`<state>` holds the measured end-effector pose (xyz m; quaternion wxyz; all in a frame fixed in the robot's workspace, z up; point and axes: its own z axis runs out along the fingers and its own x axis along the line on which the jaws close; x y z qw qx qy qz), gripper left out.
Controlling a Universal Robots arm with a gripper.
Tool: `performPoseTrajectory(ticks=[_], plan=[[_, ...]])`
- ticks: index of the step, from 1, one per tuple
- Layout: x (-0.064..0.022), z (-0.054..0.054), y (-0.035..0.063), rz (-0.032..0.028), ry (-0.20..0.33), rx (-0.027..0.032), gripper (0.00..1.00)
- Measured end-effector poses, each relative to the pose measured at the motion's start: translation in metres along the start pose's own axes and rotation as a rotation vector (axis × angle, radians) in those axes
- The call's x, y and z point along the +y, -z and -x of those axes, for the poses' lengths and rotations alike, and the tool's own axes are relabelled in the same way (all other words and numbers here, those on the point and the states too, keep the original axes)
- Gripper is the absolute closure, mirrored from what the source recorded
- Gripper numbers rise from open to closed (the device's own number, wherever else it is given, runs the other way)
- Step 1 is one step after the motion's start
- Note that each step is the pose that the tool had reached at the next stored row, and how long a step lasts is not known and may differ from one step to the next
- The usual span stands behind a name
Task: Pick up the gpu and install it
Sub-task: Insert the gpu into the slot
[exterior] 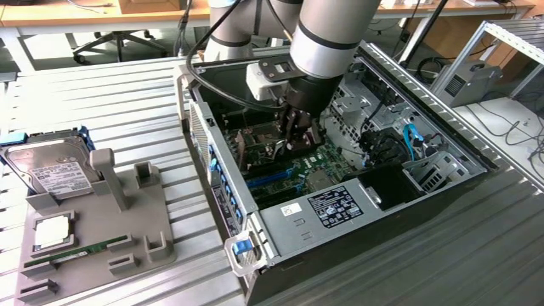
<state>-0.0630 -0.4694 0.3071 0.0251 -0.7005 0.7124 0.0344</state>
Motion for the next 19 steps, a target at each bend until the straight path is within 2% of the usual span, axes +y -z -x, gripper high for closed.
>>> performPoseTrajectory(ticks=[2,4,5,10,16,19], plan=[[0.0002,-0.0001,-0.0016,-0.0005,-0.004,0.0092,0.74],[0.0003,-0.0002,-0.0027,-0.0018,-0.013,0.0238,0.74],[0.0003,-0.0003,-0.0033,-0.0025,-0.020,0.0289,0.74],[0.0008,-0.0005,-0.0056,-0.0050,-0.042,0.0502,0.74],[0.0053,-0.0008,-0.0087,-0.0053,-0.042,0.0576,0.74],[0.0077,-0.0008,-0.0107,-0.0054,-0.042,0.0589,0.74]])
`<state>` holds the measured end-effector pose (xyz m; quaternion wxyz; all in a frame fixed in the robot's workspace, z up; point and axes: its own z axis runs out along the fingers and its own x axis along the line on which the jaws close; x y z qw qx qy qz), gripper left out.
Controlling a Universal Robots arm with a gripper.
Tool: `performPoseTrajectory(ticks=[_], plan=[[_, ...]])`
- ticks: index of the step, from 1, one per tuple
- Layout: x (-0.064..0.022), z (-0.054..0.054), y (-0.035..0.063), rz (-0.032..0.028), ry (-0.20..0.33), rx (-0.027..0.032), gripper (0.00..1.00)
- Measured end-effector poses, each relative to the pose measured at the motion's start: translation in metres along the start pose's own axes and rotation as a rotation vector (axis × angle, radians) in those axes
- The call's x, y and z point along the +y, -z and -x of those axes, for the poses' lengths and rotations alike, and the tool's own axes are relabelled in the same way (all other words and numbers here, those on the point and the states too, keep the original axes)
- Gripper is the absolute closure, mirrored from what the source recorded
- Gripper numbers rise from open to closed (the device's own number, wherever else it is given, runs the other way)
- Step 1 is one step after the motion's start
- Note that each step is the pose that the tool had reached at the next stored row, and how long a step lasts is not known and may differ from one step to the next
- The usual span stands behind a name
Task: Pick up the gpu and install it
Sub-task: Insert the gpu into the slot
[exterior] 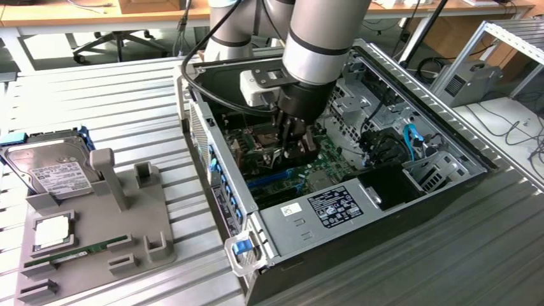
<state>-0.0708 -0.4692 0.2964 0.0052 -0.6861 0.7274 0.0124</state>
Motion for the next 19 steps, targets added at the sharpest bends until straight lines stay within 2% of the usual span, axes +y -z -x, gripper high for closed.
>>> performPoseTrajectory(ticks=[8,19], plan=[[0.0082,0.001,-0.0051,0.0000,0.000,0.0000,0.74],[0.0087,0.001,-0.0144,0.0000,0.000,0.0000,0.74]])
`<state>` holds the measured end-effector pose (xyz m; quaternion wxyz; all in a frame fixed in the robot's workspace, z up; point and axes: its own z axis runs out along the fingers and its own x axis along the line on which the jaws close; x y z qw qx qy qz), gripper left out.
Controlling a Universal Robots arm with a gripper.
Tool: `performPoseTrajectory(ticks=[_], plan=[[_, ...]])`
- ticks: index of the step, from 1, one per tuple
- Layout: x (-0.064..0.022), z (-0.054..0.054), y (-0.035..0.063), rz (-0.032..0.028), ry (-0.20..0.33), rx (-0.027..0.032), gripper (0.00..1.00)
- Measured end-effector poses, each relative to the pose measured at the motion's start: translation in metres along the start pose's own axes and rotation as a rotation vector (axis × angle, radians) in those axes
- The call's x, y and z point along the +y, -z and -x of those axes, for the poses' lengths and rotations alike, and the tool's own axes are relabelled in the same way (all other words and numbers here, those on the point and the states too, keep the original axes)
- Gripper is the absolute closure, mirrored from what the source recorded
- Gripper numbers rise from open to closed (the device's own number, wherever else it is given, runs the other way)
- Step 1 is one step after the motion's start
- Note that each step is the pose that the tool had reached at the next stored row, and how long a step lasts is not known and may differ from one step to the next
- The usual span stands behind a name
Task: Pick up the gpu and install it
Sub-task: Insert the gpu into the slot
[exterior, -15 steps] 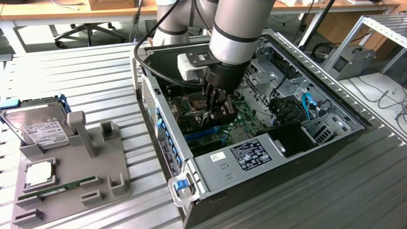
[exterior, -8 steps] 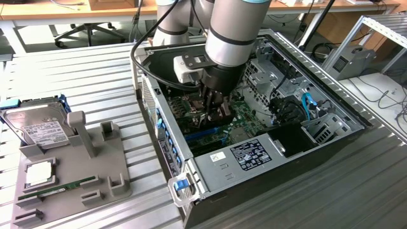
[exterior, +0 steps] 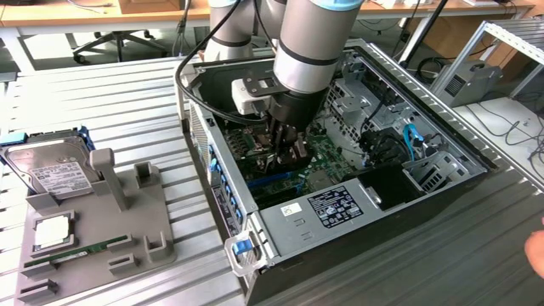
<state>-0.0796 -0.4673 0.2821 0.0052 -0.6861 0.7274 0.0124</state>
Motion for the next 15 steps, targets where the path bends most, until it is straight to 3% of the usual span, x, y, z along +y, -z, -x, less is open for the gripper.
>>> performPoseTrajectory(ticks=[15], plan=[[-0.0001,0.000,-0.0154,0.0001,0.000,0.0001,0.74]])
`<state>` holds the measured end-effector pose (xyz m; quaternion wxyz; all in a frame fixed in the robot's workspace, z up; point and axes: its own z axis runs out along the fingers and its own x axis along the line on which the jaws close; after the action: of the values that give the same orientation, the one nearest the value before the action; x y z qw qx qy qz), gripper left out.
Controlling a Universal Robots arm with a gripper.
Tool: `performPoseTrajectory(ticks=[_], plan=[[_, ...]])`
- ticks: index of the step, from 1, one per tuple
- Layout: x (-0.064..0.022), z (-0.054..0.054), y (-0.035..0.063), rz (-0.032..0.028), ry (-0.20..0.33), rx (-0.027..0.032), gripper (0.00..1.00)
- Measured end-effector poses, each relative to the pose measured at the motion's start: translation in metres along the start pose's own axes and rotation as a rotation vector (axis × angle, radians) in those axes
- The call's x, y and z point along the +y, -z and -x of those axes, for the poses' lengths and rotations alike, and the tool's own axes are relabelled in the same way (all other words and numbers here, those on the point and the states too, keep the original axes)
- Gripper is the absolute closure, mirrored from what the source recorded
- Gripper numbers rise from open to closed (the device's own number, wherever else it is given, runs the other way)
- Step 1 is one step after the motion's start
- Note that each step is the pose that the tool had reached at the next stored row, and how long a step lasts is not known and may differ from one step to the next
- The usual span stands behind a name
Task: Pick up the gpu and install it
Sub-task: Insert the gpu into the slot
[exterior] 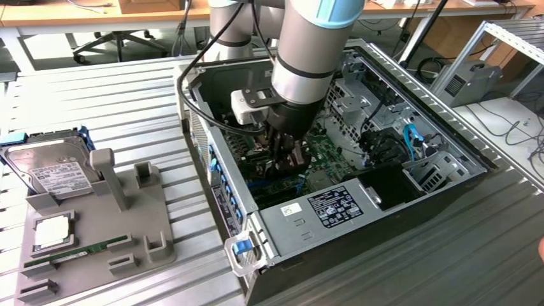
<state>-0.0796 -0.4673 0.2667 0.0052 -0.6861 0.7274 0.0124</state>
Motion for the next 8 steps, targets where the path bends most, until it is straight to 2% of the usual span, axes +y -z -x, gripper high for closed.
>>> performPoseTrajectory(ticks=[8], plan=[[-0.0001,-0.0001,-0.0031,0.0000,0.003,0.0001,0.74]])
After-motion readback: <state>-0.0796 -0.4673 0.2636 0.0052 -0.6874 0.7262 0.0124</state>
